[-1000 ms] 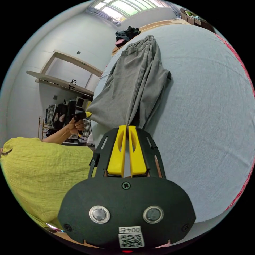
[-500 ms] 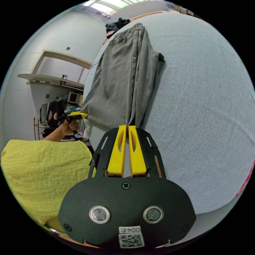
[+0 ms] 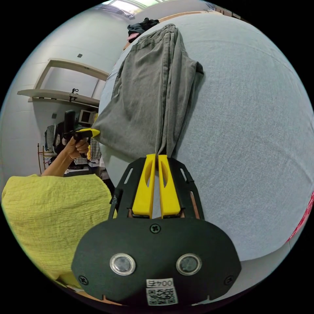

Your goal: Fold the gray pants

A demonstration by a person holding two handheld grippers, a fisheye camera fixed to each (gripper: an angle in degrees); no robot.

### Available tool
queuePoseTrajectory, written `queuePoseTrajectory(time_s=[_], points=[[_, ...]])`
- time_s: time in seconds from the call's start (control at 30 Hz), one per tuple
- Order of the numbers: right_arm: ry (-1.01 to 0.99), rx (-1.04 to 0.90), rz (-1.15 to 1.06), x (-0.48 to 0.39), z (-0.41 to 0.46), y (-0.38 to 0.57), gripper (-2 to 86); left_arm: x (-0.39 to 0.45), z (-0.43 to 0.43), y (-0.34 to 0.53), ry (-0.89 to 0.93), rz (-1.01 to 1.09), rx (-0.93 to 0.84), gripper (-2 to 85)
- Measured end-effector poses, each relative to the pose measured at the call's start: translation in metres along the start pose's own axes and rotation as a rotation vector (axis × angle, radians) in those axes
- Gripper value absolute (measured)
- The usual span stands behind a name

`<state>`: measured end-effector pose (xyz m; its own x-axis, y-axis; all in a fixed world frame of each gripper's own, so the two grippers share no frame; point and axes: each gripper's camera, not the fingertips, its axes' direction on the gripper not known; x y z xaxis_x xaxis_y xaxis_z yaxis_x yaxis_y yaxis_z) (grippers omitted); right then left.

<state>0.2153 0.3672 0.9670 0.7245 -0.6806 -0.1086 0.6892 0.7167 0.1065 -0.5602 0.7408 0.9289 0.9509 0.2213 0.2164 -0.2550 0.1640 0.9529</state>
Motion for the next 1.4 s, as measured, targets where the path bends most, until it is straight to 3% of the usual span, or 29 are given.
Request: queuePoseTrajectory(time_s=[0.17,0.4,0.63,0.77,0.93,1.1,1.23,1.4], points=[[-0.015,0.017,-0.035,-0.016,0.000,-0.002,0.5,0.033,-0.015,0.006,-0.025,-0.021,0.034,3.0],[-0.023,0.011,0.009,-0.017,0.040,-0.006,1.3,-0.022,0.022,0.023,0.075,-0.195,0.045,2.6],[0.091,-0.036,0.029,-0.040,0.068,-0.011,6.3,-0.006,0.028,0.012,0.036,-0.200,0.051,2.5],[0.269,-0.031,-0.068,-0.086,0.061,-0.011,7.3,0.022,0.004,0.018,-0.091,-0.216,0.107,1.8],[0.281,0.015,-0.219,-0.149,0.086,-0.034,8.2,0.099,-0.011,-0.004,-0.282,-0.120,0.213,0.6],[0.355,-0.062,-0.299,-0.182,0.150,-0.068,7.2,0.157,0.075,-0.078,-0.422,-0.001,0.074,0.2],[0.485,-0.204,-0.273,-0.182,0.202,-0.087,5.2,0.166,0.134,-0.109,-0.581,-0.019,-0.052,0.1],[0.539,-0.227,-0.327,-0.193,0.226,-0.092,4.4,0.184,0.177,-0.128,-0.702,-0.036,-0.121,0.1]])
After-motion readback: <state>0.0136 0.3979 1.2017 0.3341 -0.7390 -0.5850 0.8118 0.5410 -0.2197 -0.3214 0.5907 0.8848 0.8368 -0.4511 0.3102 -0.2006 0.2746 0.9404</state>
